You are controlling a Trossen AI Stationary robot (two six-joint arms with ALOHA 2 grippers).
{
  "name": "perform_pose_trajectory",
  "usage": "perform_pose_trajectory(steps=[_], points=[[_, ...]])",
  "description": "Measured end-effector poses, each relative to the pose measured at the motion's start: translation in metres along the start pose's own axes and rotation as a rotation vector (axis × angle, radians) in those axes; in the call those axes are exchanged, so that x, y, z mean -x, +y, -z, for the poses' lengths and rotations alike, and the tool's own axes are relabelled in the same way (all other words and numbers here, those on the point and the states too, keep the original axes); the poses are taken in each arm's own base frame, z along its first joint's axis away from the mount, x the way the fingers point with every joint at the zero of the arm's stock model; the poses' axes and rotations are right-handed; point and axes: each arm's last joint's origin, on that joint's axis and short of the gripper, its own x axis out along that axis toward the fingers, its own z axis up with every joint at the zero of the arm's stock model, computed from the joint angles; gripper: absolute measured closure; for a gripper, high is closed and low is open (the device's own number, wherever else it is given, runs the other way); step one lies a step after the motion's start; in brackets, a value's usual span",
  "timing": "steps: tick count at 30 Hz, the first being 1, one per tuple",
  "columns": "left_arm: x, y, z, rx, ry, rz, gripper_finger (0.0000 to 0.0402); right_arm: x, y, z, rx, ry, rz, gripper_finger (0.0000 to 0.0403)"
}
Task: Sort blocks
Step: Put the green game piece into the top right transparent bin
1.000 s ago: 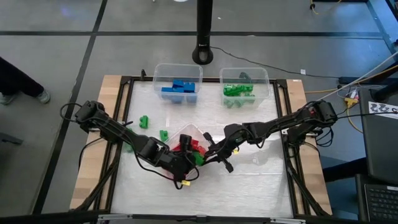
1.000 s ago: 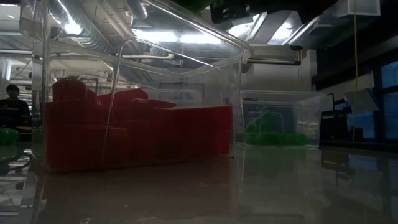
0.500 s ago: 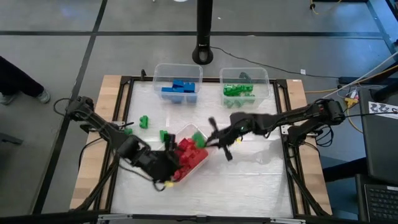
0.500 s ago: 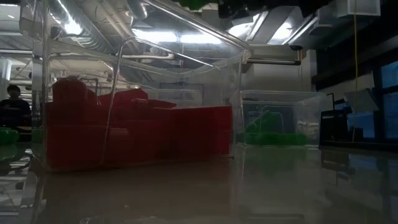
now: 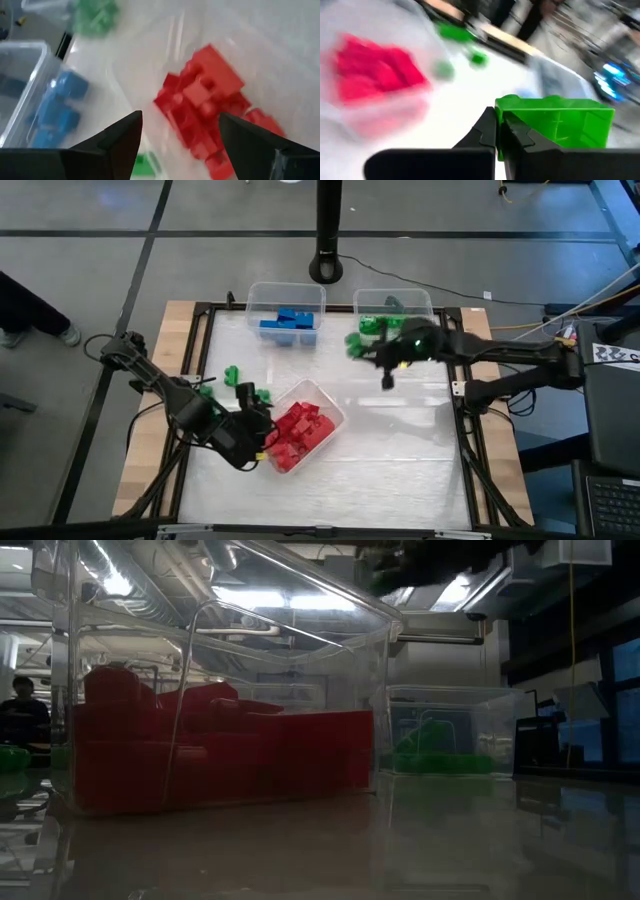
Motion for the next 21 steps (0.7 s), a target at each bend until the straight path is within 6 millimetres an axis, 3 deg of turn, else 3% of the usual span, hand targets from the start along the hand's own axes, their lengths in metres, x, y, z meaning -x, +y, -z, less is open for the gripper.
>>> perform_pose_trajectory(steps=[4,9,15,21], points=[[-0.003,0.002,0.013,0.029,0.058,-0.039,0.0150,0.026,-0.025,0.021,0.021,0.201,0.186,0.0394],[-0.012,0.007,0.026,0.093,0.119,-0.123,0.0150,0.043,-0.058,0.058,0.007,0.496,0.383,0.0394],[-0.026,0.019,0.044,0.236,0.198,-0.246,0.0150,0.046,-0.090,0.098,-0.100,0.629,0.418,0.0394],[-0.041,0.028,0.059,0.414,0.255,-0.339,0.0150,0.035,-0.102,0.125,-0.174,0.673,0.347,0.0374]])
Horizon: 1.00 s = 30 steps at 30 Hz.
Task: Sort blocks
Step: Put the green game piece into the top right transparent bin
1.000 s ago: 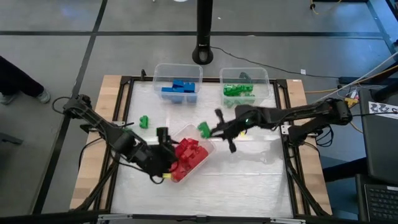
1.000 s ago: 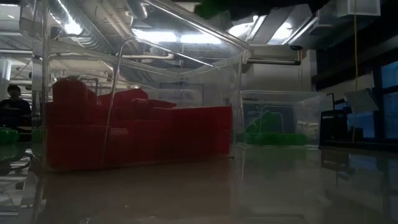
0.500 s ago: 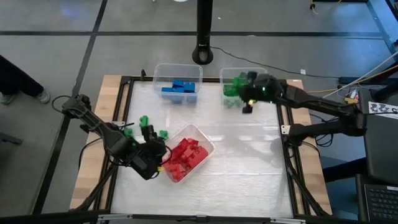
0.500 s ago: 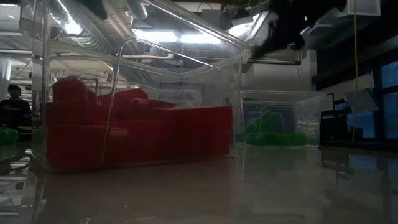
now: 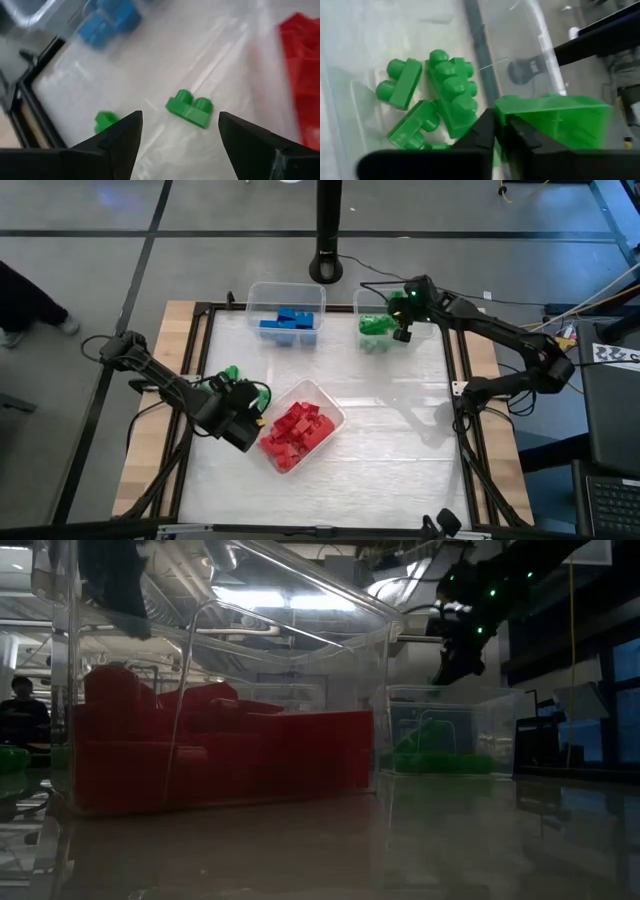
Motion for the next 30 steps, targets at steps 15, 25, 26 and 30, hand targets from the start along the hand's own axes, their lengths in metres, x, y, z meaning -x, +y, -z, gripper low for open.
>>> perform_pose_trajectory(steps=[15,25,26,30], points=[[-0.011,0.043,-0.007,0.369,0.103,-0.154,0.0150,0.013,0.001,-0.004,0.000,-0.018,-0.067,0.0120],[-0.059,0.068,-0.014,0.512,0.238,-0.313,0.0150,0.035,0.018,-0.019,0.061,-0.112,-0.085,0.0094],[-0.066,0.072,-0.013,0.517,0.256,-0.331,0.0150,0.035,0.021,-0.020,0.071,-0.119,-0.093,0.0094],[-0.096,0.082,-0.014,0.552,0.307,-0.326,0.0150,0.035,0.034,-0.025,0.110,-0.135,-0.128,0.0094]])
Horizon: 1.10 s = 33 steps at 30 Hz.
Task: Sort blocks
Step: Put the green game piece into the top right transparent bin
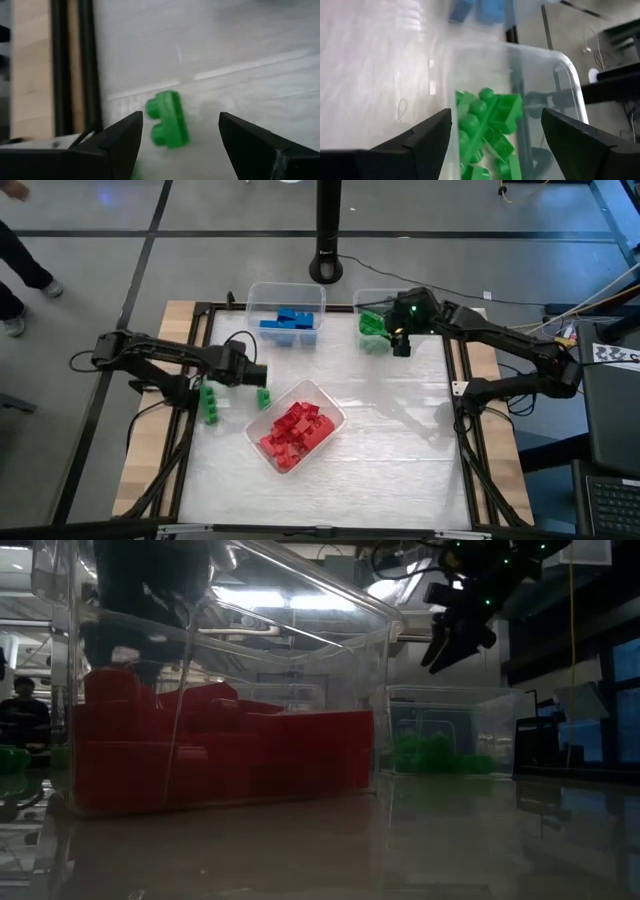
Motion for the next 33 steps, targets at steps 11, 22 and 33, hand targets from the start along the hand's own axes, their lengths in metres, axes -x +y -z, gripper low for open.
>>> perform_pose_trajectory(steps=[11,22,33], points=[[-0.049,0.009,-0.007,0.057,0.087,-0.053,0.0150,0.001,0.021,-0.016,0.060,-0.043,-0.052,0.0094],[-0.076,0.014,0.010,0.110,0.159,-0.036,0.0150,0.001,0.025,-0.018,0.073,-0.050,-0.063,0.0094],[-0.094,0.014,0.024,0.136,0.173,0.032,0.0155,-0.003,0.025,-0.019,0.073,-0.047,-0.065,0.0094]])
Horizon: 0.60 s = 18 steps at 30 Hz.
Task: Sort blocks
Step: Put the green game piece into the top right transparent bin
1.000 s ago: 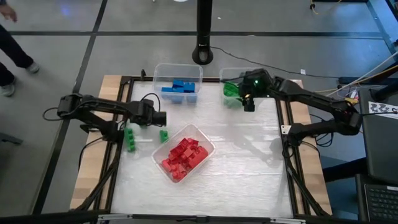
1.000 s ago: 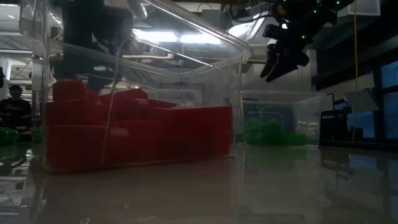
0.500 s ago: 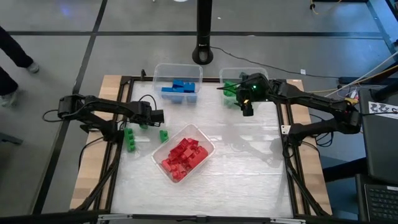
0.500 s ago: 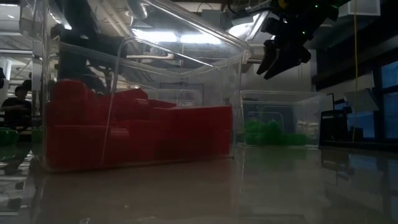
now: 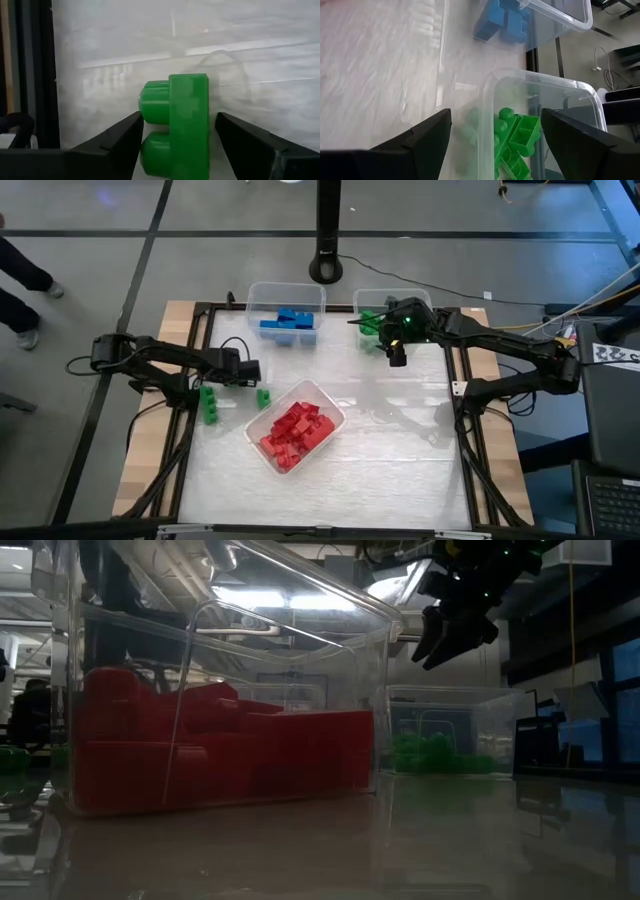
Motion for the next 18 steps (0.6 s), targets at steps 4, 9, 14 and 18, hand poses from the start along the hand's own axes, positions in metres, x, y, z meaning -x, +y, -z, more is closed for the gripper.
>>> perform_pose_trajectory(steps=[4,9,14,18], points=[[-0.0003,-0.0013,0.0000,-0.036,-0.005,0.014,0.0189,0.0001,-0.0001,-0.0002,0.000,-0.002,0.000,0.0094],[-0.0004,-0.0028,-0.0009,-0.108,-0.033,0.023,0.0241,0.0000,-0.0005,-0.0007,0.000,-0.008,0.004,0.0094],[0.0006,-0.0032,0.0017,-0.133,-0.050,0.018,0.0241,0.0000,-0.0005,-0.0006,0.011,-0.007,0.004,0.0094],[0.0043,-0.0024,0.0042,-0.142,-0.064,0.034,0.0241,0.0000,-0.0006,-0.0007,0.023,-0.009,0.005,0.0094]])
